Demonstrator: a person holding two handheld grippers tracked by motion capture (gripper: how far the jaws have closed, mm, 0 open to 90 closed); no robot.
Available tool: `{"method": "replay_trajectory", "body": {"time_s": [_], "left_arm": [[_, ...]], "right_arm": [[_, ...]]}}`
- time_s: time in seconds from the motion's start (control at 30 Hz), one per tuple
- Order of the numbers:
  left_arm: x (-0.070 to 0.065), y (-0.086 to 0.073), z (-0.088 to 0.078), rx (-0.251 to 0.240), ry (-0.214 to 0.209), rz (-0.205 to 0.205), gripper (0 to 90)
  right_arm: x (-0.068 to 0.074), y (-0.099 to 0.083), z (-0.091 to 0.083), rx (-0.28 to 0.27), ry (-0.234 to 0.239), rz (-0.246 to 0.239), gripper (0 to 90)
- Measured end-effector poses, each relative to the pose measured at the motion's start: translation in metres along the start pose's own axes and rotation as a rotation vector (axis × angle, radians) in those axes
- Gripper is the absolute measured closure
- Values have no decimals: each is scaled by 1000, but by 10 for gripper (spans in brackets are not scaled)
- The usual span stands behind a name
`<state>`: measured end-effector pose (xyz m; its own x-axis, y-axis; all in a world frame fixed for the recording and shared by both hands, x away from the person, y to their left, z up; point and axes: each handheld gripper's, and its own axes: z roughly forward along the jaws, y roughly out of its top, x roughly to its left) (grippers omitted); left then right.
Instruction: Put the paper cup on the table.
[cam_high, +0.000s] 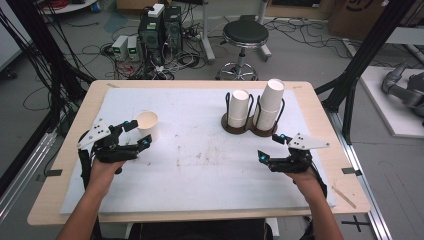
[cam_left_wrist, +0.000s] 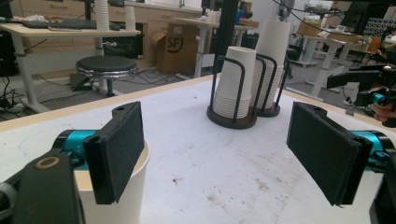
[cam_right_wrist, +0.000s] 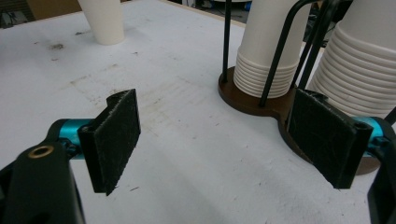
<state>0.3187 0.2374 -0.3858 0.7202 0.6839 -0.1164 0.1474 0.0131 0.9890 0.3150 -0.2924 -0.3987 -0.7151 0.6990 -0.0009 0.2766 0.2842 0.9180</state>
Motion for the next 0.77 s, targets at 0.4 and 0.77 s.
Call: {"method": "replay_trajectory", "body": {"time_s": [0.4, 0.77], "left_arm": [[0, -1, 2, 1, -12, 2, 191], [1, -3, 6, 14, -19, 4, 190]], "right_arm": [[0, -1, 0, 4, 2, 2, 176], [-4, -3, -4, 0, -2, 8, 177]]}}
